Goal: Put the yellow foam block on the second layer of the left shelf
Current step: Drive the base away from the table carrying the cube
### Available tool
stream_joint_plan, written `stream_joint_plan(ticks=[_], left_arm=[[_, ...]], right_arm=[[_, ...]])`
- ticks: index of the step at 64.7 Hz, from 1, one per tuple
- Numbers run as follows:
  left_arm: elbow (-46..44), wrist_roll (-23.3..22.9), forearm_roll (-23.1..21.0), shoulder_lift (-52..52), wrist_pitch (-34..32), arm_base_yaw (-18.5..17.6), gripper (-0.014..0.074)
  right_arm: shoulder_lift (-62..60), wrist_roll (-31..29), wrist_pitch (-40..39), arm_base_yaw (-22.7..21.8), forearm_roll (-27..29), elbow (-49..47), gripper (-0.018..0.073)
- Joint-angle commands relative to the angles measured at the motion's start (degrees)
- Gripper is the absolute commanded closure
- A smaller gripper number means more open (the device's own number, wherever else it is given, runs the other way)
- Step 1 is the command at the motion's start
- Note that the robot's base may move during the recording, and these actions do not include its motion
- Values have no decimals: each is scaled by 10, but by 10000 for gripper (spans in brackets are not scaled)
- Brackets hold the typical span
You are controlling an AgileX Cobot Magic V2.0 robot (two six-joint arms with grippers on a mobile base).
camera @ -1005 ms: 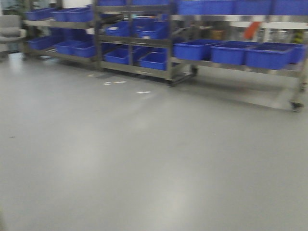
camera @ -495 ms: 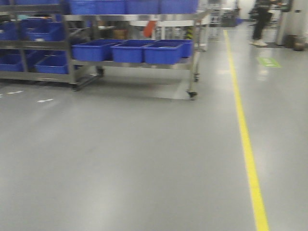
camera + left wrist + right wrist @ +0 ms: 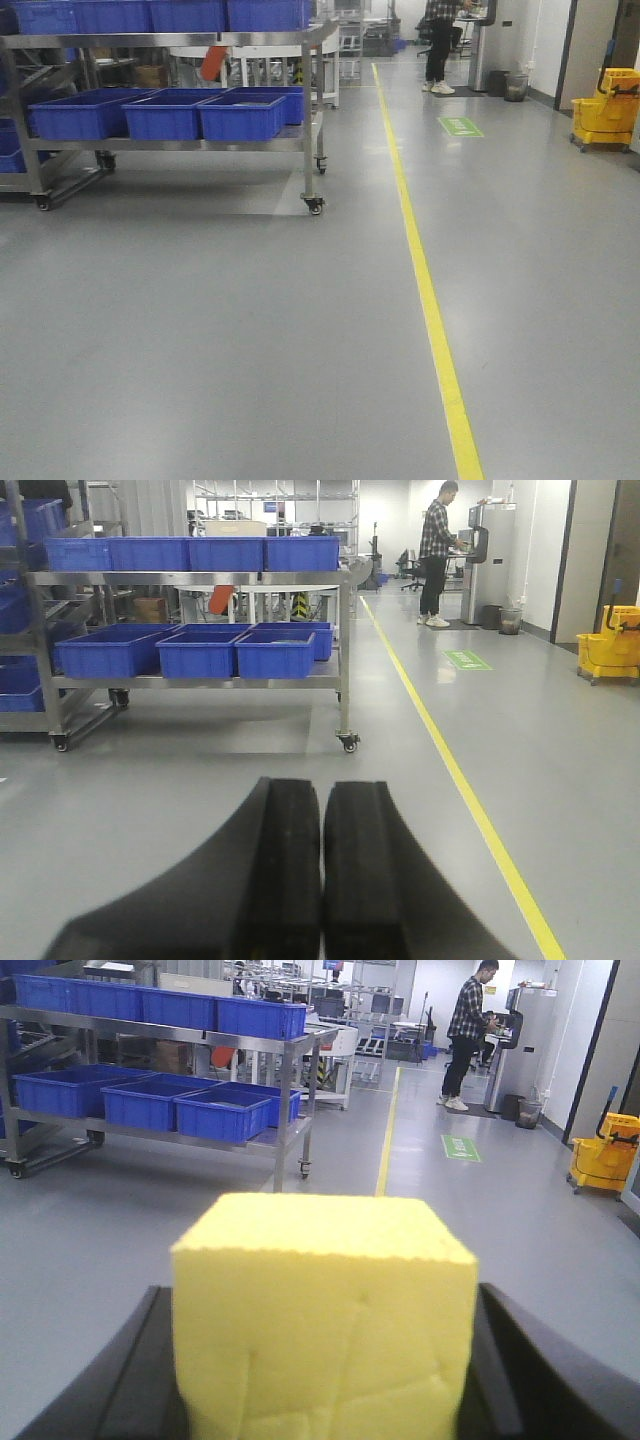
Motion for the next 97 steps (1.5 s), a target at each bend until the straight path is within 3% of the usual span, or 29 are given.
stream_joint_plan(ticks=[1,97], left_arm=[[15,-2,-3,-12,-46,-2,472],[15,-2,-3,-12,-46,-2,472]], right_arm=[[6,-3,-51,-3,1,-15,91],[6,-3,-51,-3,1,-15,91]])
